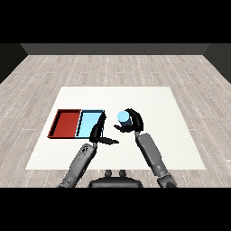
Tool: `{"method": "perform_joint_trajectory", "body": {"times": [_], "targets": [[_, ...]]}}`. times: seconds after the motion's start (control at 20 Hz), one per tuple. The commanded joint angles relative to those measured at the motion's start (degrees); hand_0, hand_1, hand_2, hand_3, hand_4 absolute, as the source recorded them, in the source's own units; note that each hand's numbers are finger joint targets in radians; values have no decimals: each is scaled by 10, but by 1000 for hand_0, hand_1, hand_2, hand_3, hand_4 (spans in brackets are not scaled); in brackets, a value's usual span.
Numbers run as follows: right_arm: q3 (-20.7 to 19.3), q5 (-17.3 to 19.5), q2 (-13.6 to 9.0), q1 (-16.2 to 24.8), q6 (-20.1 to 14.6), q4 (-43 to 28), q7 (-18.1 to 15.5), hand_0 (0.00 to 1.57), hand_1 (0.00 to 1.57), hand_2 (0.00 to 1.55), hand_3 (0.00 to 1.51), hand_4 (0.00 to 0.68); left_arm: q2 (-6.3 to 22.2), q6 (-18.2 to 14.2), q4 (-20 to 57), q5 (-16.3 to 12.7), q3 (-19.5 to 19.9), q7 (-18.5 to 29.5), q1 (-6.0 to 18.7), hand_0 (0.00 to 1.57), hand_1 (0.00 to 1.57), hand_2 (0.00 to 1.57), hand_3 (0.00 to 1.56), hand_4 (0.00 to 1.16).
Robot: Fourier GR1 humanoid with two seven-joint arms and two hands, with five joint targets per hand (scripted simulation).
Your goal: Pick the blue can and put it in the blue box
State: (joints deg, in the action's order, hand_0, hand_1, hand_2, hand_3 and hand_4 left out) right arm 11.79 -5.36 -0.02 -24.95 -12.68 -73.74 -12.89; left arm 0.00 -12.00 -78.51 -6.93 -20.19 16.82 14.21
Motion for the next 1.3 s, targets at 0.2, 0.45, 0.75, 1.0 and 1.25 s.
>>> {"method": "perform_joint_trajectory", "body": {"times": [0.2,0.45,0.75,1.0,1.25], "targets": [[46,-19,0,3,-23,-28,11,1419,1419,1456,1365,555,0,-73,123,-74,-66,60,69,0,0,0,0,0],[62,-55,0,-42,-35,39,-24,1447,1447,1467,1371,553,0,-79,134,-108,-95,66,70,0,0,0,0,0],[85,-60,0,-10,-42,7,-24,1437,1437,1463,1373,553,0,-92,104,-107,-110,35,61,0,0,0,0,0],[60,-51,0,-29,-29,-7,10,1432,1432,1463,1379,559,0,-81,202,-154,-98,95,118,0,0,0,0,0],[97,-77,0,-38,-41,36,-43,1433,1433,1465,1376,558,0,-96,197,-154,-108,55,144,0,0,0,0,0]]}}
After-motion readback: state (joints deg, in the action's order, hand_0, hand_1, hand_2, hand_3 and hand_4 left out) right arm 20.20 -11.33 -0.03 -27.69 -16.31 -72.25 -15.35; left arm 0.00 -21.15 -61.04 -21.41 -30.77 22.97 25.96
